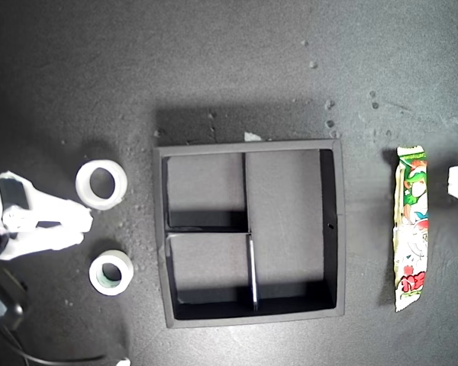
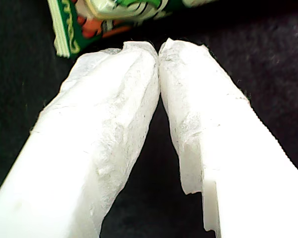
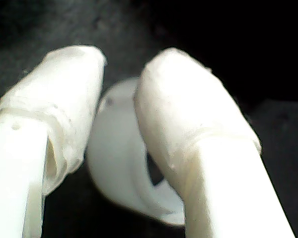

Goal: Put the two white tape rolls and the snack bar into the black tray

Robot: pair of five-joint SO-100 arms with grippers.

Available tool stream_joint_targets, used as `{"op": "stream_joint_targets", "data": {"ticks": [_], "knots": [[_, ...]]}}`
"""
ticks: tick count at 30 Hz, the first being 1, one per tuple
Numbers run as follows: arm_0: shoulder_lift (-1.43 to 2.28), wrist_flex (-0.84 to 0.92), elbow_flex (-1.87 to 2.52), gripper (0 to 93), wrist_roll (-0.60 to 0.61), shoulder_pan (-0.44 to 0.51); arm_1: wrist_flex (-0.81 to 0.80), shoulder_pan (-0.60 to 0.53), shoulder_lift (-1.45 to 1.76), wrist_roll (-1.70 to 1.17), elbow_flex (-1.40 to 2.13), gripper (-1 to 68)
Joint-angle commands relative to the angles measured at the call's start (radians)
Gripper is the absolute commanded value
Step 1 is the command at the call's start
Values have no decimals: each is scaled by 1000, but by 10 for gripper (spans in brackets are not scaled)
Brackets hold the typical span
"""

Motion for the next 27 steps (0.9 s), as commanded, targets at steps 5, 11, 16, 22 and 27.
{"op": "stream_joint_targets", "data": {"ticks": [5, 11, 16, 22, 27], "knots": [[-364, -84, -247, 101, 28, -17, -11, 112, 6, 129, 12, -2], [-859, -37, -491, 115, -11, -84, -23, 103, 6, 551, 12, -3], [-1022, -63, -525, 122, -12, -121, -66, 57, 6, 583, 12, -3], [-1183, -63, -577, 122, -29, -149, -54, 32, 6, 603, 12, -3], [-1393, -64, -696, 122, -3, -158, 77, 31, 6, 838, 12, -1]]}}
